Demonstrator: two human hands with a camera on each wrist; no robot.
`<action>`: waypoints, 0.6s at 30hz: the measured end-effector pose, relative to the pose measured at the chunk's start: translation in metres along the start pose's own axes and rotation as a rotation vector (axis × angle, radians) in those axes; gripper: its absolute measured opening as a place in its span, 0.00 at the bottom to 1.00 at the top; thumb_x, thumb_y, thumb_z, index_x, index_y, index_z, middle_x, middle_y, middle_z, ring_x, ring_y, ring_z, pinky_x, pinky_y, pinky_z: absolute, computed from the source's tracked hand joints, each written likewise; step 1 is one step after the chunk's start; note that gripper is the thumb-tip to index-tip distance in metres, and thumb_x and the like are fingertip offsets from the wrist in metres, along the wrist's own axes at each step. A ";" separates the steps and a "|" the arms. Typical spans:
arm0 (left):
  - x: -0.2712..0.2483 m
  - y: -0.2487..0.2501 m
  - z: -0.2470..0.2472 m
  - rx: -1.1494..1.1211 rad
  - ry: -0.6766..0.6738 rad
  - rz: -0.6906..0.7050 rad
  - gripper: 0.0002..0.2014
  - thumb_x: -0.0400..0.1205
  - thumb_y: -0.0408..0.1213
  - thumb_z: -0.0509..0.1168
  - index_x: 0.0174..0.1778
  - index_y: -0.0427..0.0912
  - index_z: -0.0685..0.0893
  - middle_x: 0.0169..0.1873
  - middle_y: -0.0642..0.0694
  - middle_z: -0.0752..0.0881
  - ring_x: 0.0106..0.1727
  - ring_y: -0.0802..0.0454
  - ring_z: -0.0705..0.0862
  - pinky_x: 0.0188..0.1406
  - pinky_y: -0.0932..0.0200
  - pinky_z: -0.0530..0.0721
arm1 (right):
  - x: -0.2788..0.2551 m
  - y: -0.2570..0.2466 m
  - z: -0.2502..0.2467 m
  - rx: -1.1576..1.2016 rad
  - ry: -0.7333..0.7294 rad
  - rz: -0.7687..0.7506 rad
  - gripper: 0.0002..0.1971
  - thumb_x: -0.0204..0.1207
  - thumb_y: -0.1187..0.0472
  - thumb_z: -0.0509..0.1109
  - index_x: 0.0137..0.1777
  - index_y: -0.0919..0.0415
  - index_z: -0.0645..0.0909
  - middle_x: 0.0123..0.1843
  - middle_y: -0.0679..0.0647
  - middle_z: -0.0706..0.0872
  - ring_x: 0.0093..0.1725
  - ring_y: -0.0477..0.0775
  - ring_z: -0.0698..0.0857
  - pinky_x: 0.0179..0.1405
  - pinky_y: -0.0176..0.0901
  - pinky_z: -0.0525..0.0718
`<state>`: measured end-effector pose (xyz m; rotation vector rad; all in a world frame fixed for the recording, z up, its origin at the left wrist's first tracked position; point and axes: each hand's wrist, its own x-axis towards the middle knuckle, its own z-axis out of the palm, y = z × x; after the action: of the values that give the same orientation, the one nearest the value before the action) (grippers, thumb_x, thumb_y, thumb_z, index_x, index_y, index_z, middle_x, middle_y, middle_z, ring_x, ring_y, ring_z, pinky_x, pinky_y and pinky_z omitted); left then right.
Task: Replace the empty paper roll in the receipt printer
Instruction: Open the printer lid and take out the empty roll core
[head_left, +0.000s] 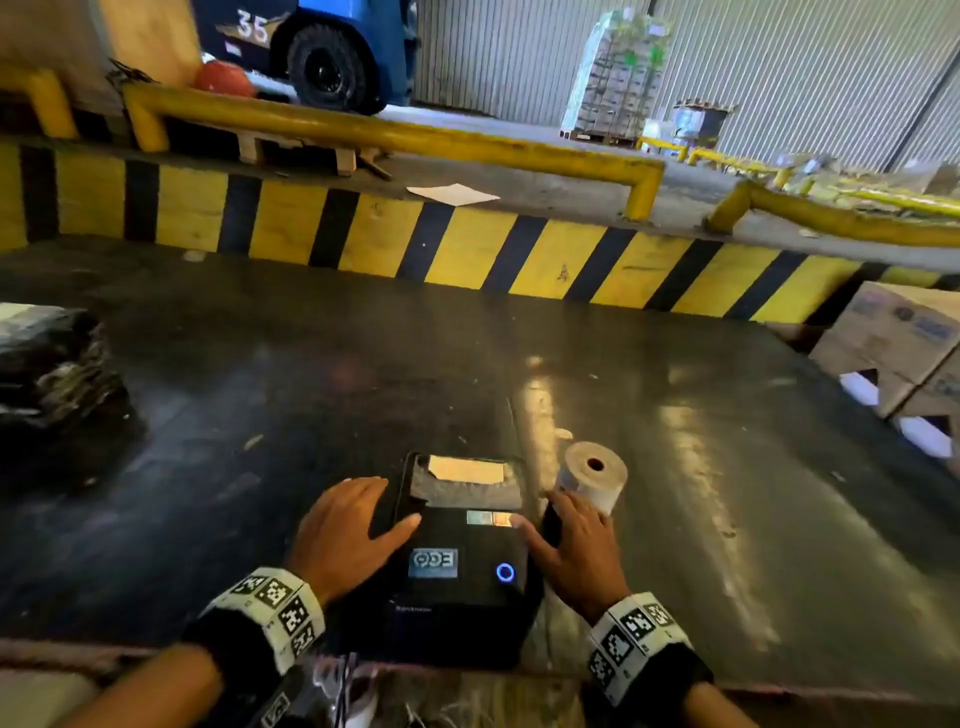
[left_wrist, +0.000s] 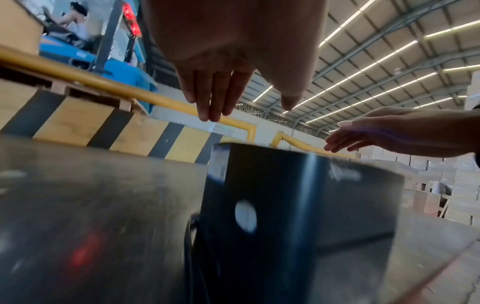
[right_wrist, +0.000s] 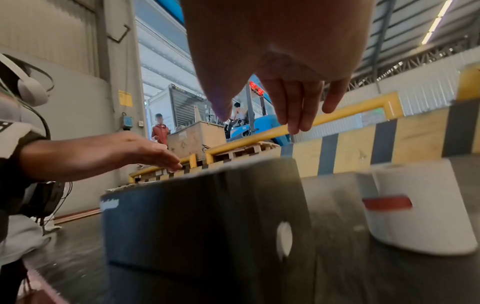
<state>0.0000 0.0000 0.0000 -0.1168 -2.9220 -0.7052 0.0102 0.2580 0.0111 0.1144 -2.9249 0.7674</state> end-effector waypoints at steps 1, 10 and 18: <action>-0.005 -0.005 0.005 -0.023 0.005 -0.022 0.47 0.67 0.76 0.50 0.72 0.43 0.74 0.72 0.44 0.78 0.73 0.46 0.75 0.74 0.49 0.73 | -0.004 0.004 0.007 0.030 0.002 0.027 0.42 0.66 0.23 0.47 0.64 0.55 0.77 0.63 0.52 0.84 0.66 0.54 0.78 0.69 0.50 0.70; -0.043 -0.024 0.045 -0.449 -0.177 -0.208 0.52 0.63 0.78 0.55 0.80 0.52 0.59 0.78 0.48 0.69 0.78 0.49 0.69 0.78 0.45 0.69 | -0.036 0.016 0.063 0.465 -0.052 0.198 0.40 0.59 0.23 0.66 0.70 0.40 0.70 0.65 0.44 0.83 0.62 0.46 0.82 0.64 0.53 0.83; -0.056 -0.017 0.064 -0.856 -0.252 -0.356 0.37 0.65 0.74 0.60 0.68 0.60 0.76 0.63 0.54 0.84 0.65 0.54 0.81 0.74 0.45 0.75 | -0.056 0.009 0.062 0.646 0.038 0.157 0.32 0.60 0.41 0.77 0.64 0.32 0.69 0.57 0.32 0.83 0.56 0.29 0.83 0.50 0.20 0.80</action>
<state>0.0462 0.0122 -0.0725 0.2575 -2.6394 -2.0808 0.0586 0.2380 -0.0543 -0.0764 -2.5519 1.6849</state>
